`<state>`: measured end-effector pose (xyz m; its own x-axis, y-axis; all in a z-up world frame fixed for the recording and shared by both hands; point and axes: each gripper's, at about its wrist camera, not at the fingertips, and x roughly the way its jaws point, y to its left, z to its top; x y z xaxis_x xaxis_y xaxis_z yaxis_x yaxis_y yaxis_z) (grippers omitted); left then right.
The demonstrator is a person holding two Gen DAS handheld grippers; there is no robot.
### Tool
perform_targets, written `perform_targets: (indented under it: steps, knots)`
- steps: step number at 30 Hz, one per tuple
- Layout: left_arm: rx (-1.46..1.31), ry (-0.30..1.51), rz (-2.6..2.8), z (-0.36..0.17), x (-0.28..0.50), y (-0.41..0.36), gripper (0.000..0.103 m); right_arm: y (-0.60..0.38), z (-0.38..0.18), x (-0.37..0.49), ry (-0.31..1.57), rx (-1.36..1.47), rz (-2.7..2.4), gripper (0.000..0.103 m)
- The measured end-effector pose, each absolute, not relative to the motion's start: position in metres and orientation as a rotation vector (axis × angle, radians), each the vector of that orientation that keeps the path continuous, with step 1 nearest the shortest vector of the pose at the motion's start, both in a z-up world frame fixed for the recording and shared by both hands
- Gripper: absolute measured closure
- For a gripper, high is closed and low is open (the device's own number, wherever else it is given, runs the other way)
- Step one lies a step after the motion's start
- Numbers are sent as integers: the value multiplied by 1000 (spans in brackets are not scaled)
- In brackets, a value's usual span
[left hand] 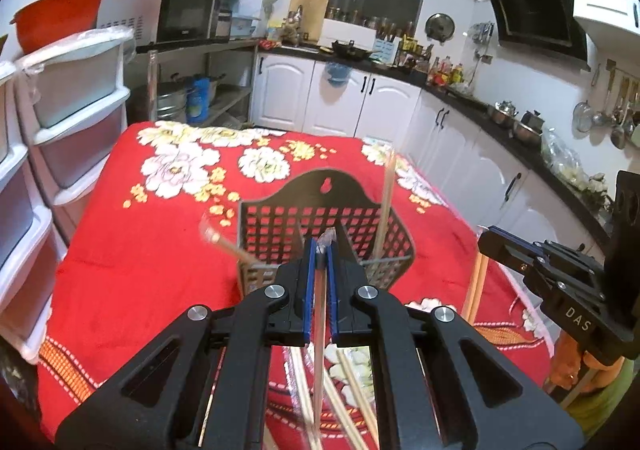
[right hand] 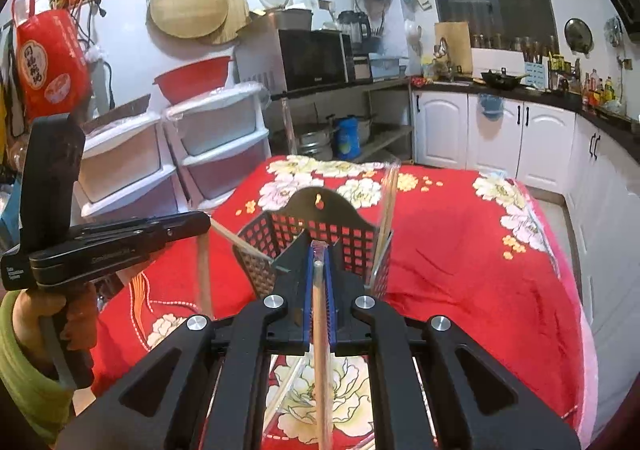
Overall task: Organize utensils
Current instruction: 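Lift the chopsticks with the right tool while the left tool carries its pair above the caddy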
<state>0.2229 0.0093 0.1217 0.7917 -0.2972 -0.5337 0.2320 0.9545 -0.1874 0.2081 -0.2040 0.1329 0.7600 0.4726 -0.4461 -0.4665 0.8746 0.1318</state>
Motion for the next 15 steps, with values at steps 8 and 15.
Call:
perform_targets:
  steps: [8,15]
  knots:
    - [-122,551,-298,143,233,8,102,-208,155,209,437,25,508,97]
    - [-138,508,-295,162,237,9,102,-207,171,215,392,37,517,97]
